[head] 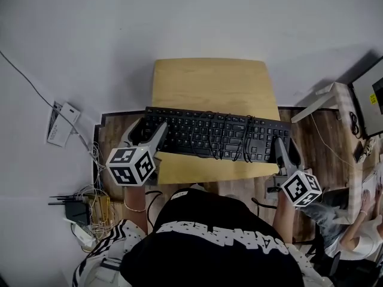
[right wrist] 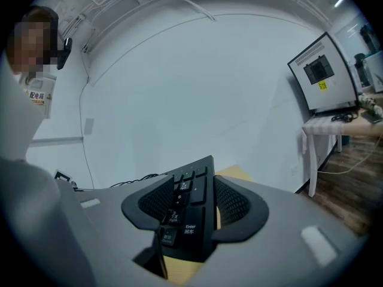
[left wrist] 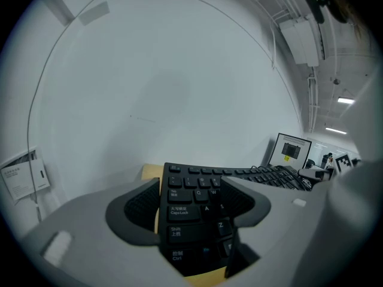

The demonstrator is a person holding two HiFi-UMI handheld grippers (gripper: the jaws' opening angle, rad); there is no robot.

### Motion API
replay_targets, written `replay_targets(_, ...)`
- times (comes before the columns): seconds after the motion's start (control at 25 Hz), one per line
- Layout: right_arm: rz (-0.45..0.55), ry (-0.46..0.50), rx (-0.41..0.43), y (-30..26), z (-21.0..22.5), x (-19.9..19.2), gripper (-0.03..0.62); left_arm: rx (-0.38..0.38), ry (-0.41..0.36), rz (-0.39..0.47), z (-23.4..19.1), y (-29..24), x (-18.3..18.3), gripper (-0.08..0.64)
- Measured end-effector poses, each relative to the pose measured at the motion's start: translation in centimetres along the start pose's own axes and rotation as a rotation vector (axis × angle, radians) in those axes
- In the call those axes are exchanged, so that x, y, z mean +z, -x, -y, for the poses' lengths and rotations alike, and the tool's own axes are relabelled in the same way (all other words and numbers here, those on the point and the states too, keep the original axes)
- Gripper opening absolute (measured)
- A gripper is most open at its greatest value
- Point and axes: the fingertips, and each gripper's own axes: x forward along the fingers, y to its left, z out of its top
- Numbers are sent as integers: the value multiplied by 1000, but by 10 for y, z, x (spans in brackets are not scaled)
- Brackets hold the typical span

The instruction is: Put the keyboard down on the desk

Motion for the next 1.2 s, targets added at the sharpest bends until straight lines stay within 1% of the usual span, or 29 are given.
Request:
replay_targets(0.12, -50, -16, -20, -3, -2, 1, 213, 8, 17, -41, -3, -4, 3, 299)
replay_targets(0.2, -60, -24, -35, -2, -5, 4, 213, -1, 18, -55, -3, -4, 7, 299)
replay_targets(0.44, -13, -23, -26, 1, -2, 3, 213, -17, 0, -28, 0, -3, 8, 298)
replay_targets(0.56, -2, -19, -30, 2, -3, 3, 213, -26, 8, -19, -2, -4, 10, 296)
replay_targets(0.6, 1, -15, -31, 2, -3, 3, 213, -27, 13, -11, -2, -4, 10, 286)
replay_targets(0.72, 19, 4, -10, 1, -2, 4, 213, -18, 16, 28, -3, -1, 5, 275)
replay_targets(0.8, 26, 10, 3, 2, -3, 4, 213, -13, 19, 39, -3, 3, 3, 275)
replay_targets(1.0, -1, 0, -13, 0, -4, 6, 213, -13, 32, 3, -4, 0, 4, 275)
replay_targets(1.2, -14, -6, -11, -2, -2, 4, 213, -6, 31, -8, -3, 0, 4, 275)
